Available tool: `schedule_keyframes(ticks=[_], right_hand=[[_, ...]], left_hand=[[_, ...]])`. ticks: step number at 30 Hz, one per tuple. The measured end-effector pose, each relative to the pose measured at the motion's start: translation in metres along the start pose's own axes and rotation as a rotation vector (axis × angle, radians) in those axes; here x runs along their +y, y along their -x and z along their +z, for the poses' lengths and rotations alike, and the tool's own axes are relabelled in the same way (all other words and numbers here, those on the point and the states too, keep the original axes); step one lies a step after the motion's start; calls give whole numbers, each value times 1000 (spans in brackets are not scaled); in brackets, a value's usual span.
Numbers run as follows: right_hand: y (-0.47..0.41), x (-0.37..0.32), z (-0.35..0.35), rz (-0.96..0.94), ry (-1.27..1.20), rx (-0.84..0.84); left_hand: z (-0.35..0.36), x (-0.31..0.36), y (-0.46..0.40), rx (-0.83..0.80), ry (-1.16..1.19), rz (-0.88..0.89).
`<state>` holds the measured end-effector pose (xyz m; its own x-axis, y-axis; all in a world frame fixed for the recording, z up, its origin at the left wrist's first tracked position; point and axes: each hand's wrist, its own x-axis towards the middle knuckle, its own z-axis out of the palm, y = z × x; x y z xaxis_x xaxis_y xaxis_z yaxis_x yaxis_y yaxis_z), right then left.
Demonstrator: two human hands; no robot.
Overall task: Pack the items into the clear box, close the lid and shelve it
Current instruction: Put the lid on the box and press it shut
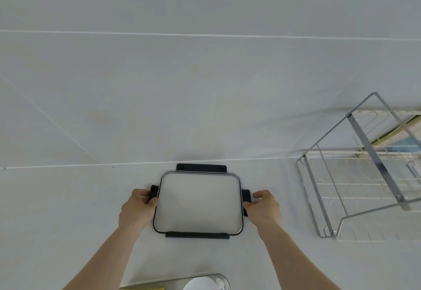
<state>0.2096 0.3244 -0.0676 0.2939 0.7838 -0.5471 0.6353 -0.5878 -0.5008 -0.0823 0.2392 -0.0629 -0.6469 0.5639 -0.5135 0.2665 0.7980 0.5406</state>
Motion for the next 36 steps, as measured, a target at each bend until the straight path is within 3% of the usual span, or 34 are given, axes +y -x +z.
schedule_keyframes(ticks=[7,14,22,36], right_hand=[[-8,1,5,-18,44,12],[9,-13,-8,-7,-61,-79],[45,-38,-35,-46,-391,-139],[195,-46,-62,-226,-469,-85]], left_hand=[[8,0,-7,37,-77,-7],[-12,11,6,-36,133,-14],[-79,24,33,-66,339,58],[-204,-39,120,-174,496,324]])
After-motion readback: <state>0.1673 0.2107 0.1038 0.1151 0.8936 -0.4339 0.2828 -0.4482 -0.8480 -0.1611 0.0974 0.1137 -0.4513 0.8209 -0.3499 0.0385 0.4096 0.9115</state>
